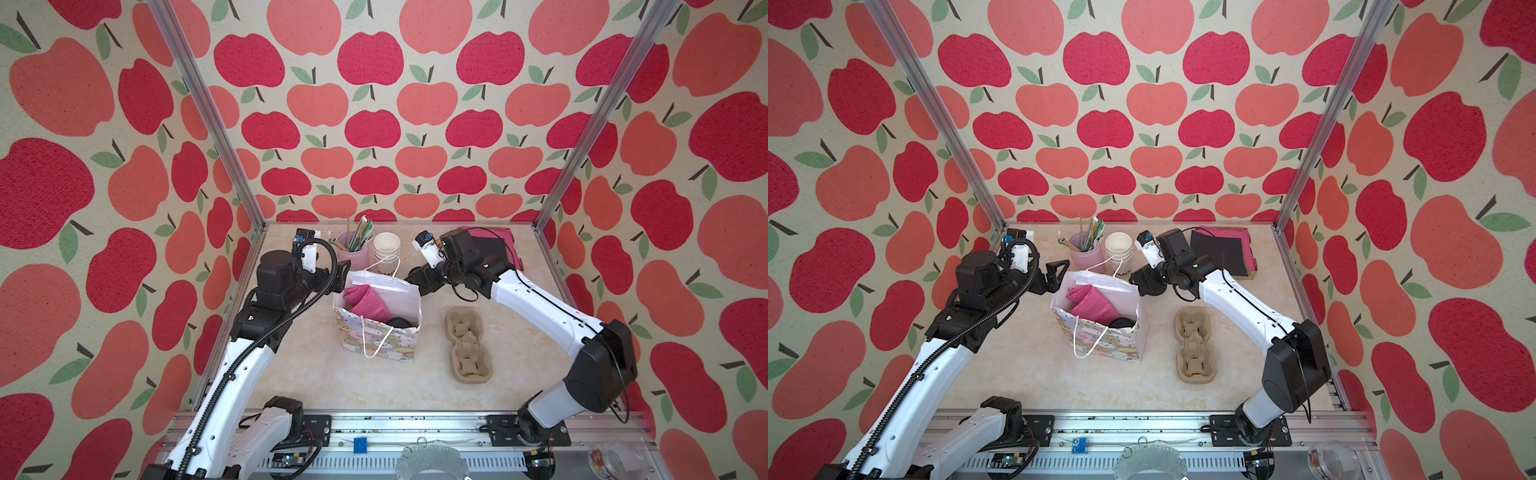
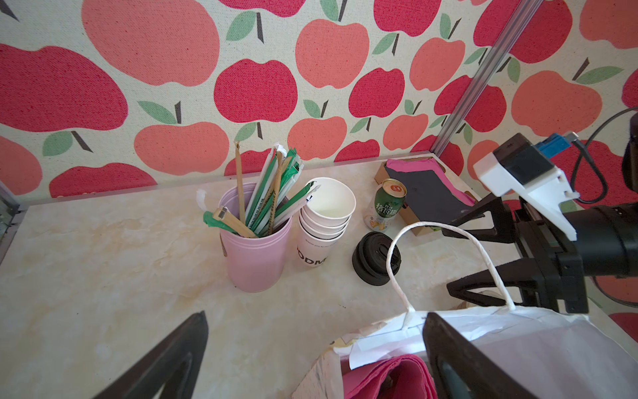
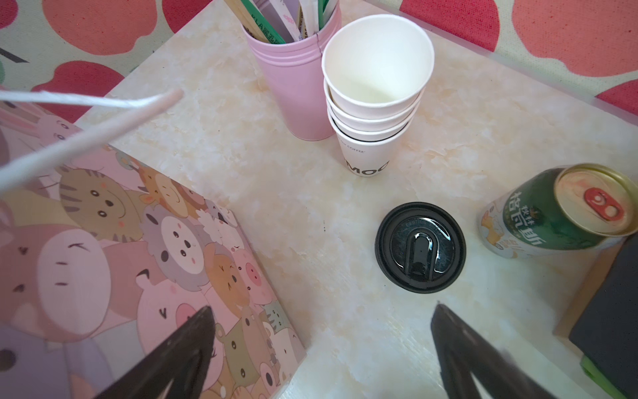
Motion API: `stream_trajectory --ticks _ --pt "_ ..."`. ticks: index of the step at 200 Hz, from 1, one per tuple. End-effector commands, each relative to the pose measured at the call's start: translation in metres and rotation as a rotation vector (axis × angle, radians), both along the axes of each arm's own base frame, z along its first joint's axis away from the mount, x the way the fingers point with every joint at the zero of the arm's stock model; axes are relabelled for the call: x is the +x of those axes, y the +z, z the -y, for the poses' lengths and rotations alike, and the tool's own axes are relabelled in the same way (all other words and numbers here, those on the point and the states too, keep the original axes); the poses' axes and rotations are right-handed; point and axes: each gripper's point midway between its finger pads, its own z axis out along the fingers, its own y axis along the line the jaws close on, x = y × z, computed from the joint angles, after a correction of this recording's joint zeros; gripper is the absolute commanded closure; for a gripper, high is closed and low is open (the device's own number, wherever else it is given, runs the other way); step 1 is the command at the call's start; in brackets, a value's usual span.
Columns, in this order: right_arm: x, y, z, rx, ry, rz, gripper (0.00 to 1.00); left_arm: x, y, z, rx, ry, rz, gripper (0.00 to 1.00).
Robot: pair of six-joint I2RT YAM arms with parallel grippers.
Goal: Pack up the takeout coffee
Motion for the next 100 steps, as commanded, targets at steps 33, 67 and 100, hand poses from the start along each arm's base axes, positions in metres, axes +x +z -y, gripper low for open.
stream_trajectory --ticks 33,67,100 --pt "0.016 0.021 0.035 -0.102 -0.11 0.127 0.01 0.002 -0.008 0.0 -0.014 -0.003 -0.027 0.01" --pt "0.018 0.029 0.062 -0.081 -0.198 0.137 0.01 0.003 -0.009 -0.002 -0.017 0.0 -0.03 0.01" --pt "-0.001 0.024 0.069 -0.015 -0.185 0.088 0.01 0.004 -0.009 -0.004 -0.019 0.008 -0.026 0.01"
